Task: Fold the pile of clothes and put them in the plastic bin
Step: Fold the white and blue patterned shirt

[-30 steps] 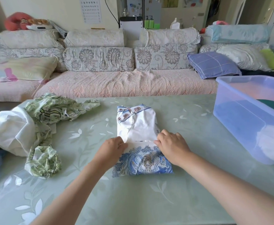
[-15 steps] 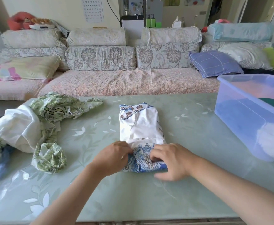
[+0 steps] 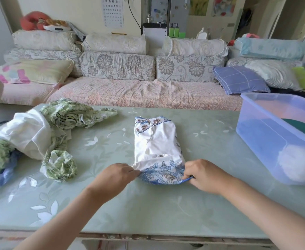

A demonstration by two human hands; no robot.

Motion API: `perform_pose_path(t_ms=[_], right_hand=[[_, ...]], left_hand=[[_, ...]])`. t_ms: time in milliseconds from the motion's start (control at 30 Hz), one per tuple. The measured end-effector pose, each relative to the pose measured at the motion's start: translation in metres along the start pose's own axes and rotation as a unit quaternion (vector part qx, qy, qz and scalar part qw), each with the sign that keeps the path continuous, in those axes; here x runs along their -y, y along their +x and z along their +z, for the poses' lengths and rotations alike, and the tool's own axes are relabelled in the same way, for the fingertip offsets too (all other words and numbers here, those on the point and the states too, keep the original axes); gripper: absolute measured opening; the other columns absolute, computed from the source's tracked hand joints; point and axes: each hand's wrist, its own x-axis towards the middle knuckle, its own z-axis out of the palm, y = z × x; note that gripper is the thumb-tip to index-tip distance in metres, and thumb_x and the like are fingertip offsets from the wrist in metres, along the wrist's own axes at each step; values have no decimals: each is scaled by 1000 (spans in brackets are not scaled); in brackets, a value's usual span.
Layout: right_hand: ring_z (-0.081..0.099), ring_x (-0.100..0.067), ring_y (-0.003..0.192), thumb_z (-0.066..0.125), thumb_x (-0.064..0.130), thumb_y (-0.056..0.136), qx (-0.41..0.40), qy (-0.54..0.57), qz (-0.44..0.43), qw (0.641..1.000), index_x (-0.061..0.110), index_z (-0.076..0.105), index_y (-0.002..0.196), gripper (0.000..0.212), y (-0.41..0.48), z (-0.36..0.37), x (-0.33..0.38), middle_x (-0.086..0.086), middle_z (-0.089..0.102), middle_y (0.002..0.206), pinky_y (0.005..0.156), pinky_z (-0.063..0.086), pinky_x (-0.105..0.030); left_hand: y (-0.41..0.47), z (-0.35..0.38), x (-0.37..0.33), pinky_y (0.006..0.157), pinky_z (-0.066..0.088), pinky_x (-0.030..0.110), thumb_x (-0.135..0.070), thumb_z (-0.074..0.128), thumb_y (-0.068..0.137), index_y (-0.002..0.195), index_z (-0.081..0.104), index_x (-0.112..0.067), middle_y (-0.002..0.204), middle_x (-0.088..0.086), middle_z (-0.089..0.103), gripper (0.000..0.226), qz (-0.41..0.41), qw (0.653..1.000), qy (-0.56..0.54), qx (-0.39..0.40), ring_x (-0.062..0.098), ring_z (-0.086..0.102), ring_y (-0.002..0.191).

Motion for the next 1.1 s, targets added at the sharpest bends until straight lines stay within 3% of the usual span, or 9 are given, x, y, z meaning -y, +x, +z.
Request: perform_pose_path(t_ms=[167,333,433,500,700,867,967,1033,1100], right_hand=[[58,-10,84,64,19,79,81,4,30,996,26,77,92,19,0,-5,5,11,62,86,74,44,-24],[57,-8,74,52,61,82,-3,31,63,998,25,64,76,38,5,-6,8,12,61,79,68,43,-27],[60,-15,89,52,47,95,-95,4,64,993,34,63,108,21,19,-2,11,13,54,107,72,42,-31],[62,-23,101,51,45,98,-71,-47,98,991,31,57,125,30,27,5,9,9,52,121,79,43,-34],[64,-27,93,55,44,99,-111,-46,161,980,25,64,101,21,44,15,-5,3,59,105,73,44,-35],[65,-26,89,57,41,98,-118,-59,150,980,24,65,100,19,48,21,-5,4,58,103,71,44,-35],[64,-26,92,58,37,97,-124,-61,156,978,24,64,101,15,49,21,-5,3,57,104,72,43,-34],[60,-26,99,60,28,94,-130,-72,137,979,23,63,107,14,50,22,-6,0,55,109,78,44,-35],[58,-27,104,65,19,84,-141,-70,75,985,23,63,115,31,49,22,-6,-2,55,115,85,46,-38]], left_hand=[[-4,3,-3,68,49,26,-19,51,89,110,70,-32,88,-12,59,31,6,997,-24,69,13,54,83],[10,-1,-14,100,41,28,-36,36,85,105,70,-30,124,-12,55,40,-169,956,-224,89,9,52,114],[24,13,-15,94,46,36,-35,43,95,112,62,-30,118,-12,54,26,-215,956,-192,53,14,53,109],[35,20,-15,94,44,36,-35,52,96,119,58,-32,119,-9,53,23,-249,954,-154,56,16,50,111],[58,30,-8,74,47,34,-16,61,92,105,64,-23,101,-2,62,15,-348,922,-169,26,25,59,96],[66,22,-16,84,50,37,-2,65,79,110,65,-21,109,-2,58,36,-211,973,-84,-36,22,56,99],[57,15,-31,100,44,34,-33,54,90,121,64,-25,124,-7,59,34,-68,986,-151,19,16,52,117],[41,22,-33,120,21,33,-63,45,88,148,39,-31,155,-11,34,68,-57,983,-107,135,11,23,145],[29,32,-30,123,-3,32,-70,38,88,157,7,-30,163,-14,-3,86,-80,969,-108,205,5,-13,149]])
